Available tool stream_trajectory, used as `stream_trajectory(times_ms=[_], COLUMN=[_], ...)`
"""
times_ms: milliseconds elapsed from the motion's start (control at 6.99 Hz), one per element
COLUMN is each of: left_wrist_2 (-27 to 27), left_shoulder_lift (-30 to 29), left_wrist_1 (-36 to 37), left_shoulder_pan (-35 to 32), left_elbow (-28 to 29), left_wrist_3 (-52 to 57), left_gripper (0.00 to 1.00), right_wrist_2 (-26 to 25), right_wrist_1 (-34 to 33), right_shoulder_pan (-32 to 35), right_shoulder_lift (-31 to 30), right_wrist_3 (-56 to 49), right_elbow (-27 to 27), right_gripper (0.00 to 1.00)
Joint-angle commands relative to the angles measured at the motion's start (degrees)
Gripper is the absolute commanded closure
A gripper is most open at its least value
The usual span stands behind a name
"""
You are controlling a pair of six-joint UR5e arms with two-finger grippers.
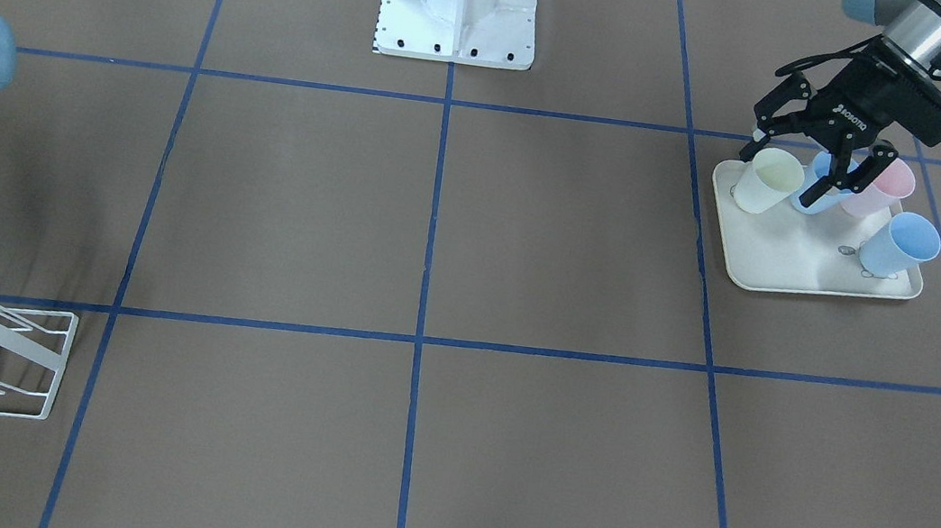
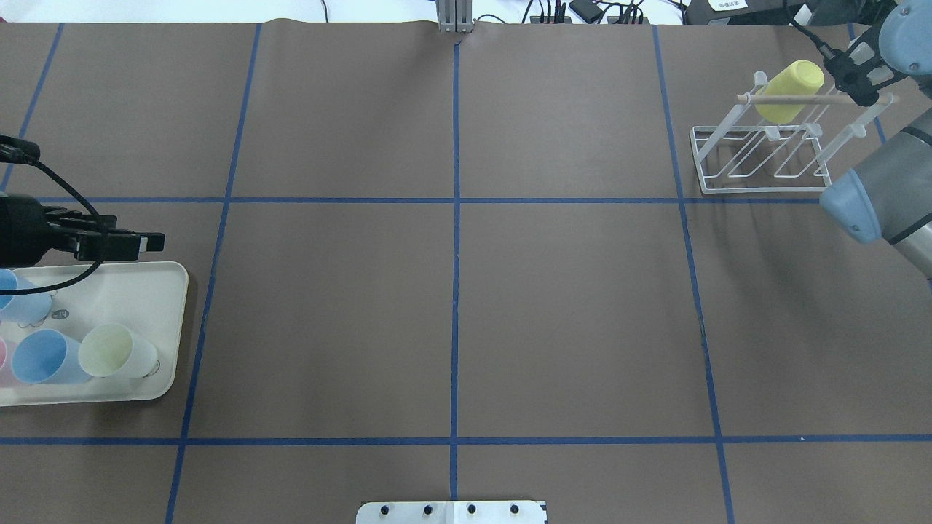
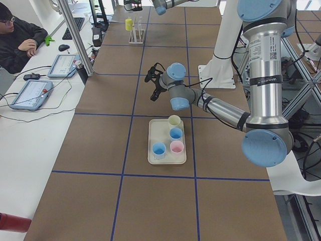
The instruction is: Transfer IKEA cup to right arm and place on rack
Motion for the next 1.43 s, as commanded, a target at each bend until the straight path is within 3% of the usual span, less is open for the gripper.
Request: stream_trajectory(times_ms=[0, 1287], left_wrist_2=[-0.01, -0.01], left_shoulder_lift=[0.00, 0.00], left_wrist_1=[0.00, -0.27], left_shoulder_pan=[-0.05, 0.04], left_elbow=[0.03, 0.03], left_wrist_3=[-0.02, -0.02], left_gripper=[0.00, 0.00], right_wrist_2=[-0.89, -3.17], right_wrist_1=[0.10, 0.10], right_shoulder_pan=[-1.02, -3.65], right_shoulder_lift=[-0.22, 0.30], right_wrist_3=[-0.03, 1.38], right_elbow=[-1.13, -3.25], right_gripper=[1.00, 1.00])
